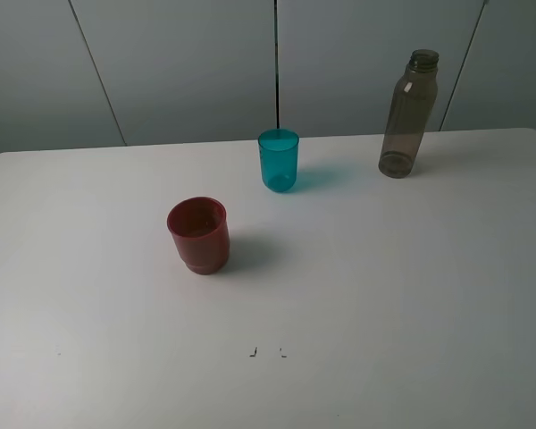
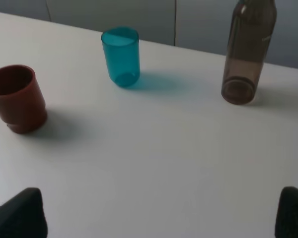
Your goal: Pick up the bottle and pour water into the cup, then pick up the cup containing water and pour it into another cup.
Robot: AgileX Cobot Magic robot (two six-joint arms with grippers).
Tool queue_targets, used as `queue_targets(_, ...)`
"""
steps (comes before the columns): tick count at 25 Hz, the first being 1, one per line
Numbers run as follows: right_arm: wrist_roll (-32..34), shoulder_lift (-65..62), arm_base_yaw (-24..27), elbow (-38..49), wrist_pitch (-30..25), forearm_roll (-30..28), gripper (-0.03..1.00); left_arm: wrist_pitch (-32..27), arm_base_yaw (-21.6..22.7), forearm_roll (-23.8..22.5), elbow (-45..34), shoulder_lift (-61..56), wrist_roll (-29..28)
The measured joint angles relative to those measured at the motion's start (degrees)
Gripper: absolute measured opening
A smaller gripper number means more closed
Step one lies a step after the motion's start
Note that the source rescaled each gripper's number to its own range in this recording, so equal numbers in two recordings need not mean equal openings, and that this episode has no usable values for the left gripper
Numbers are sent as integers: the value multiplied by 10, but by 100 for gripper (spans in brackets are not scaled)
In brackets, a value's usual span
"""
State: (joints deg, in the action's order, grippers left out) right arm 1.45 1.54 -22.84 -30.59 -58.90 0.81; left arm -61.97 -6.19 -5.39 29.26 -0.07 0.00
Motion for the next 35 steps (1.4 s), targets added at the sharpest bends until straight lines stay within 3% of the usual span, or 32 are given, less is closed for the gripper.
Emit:
queue_targets(11, 0, -16, 3, 12, -32, 2, 99, 0, 0, 0, 0, 0, 0)
queue_targets(14, -1, -16, 44, 12, -32, 2, 99, 0, 0, 0, 0, 0, 0)
queue_targets(19, -6, -16, 158, 12, -33, 2, 99, 0, 0, 0, 0, 0, 0)
queue_targets(22, -10, -16, 194, 12, -34, 2, 99, 0, 0, 0, 0, 0, 0)
queue_targets(35, -10, -16, 195, 12, -34, 3, 99, 0, 0, 0, 0, 0, 0)
